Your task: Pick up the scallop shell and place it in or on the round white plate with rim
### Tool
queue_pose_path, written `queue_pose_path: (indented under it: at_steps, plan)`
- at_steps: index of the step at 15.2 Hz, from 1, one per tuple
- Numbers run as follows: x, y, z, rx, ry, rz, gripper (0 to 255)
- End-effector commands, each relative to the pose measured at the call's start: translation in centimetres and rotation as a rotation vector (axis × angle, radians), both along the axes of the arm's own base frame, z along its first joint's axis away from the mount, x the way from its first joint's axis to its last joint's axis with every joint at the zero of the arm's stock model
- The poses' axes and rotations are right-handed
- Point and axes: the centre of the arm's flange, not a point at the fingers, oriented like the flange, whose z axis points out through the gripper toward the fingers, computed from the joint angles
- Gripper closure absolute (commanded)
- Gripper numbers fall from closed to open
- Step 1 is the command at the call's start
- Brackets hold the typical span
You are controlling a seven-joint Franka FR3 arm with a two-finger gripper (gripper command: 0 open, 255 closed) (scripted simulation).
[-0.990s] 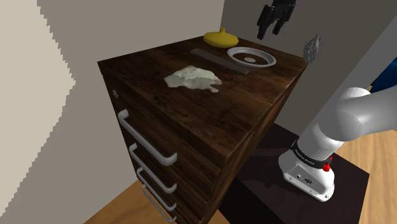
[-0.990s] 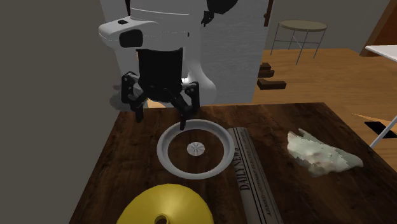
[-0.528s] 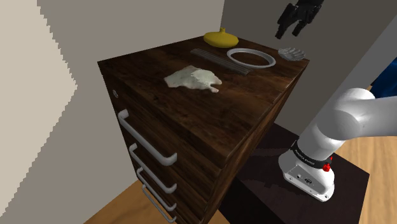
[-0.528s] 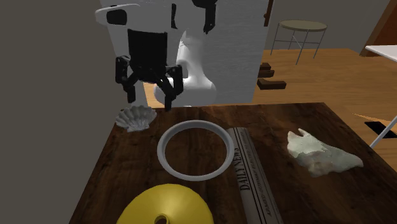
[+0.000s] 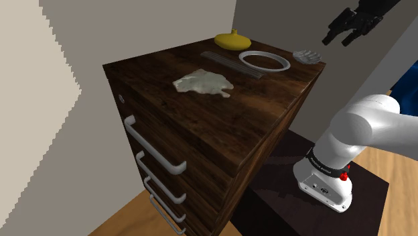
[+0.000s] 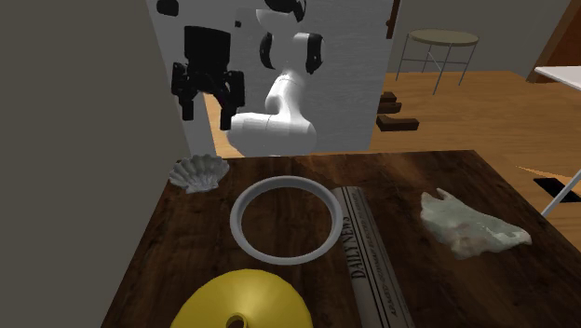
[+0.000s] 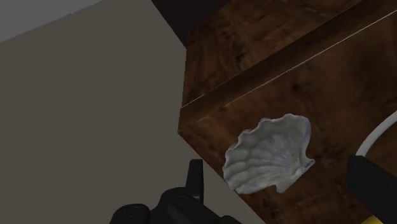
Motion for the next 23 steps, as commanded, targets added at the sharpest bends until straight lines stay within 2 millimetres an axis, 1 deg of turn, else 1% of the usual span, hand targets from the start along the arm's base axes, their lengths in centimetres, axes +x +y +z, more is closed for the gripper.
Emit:
queue_pose_path:
  at_steps: [1, 8, 16, 17, 23]
  plan:
    - [-1.2, -0.4, -0.4, 0.005, -0.020, -0.024, 0]
    - [0.0, -0.8, -3.7, 0.005, -0.020, -0.024, 0]
    - [0.0, -0.8, -3.6, 0.005, -0.020, -0.024, 0]
    - [0.0, -0.8, -3.6, 0.005, -0.020, -0.024, 255]
    - [0.0, -0.8, -3.6, 0.005, -0.020, -0.024, 255]
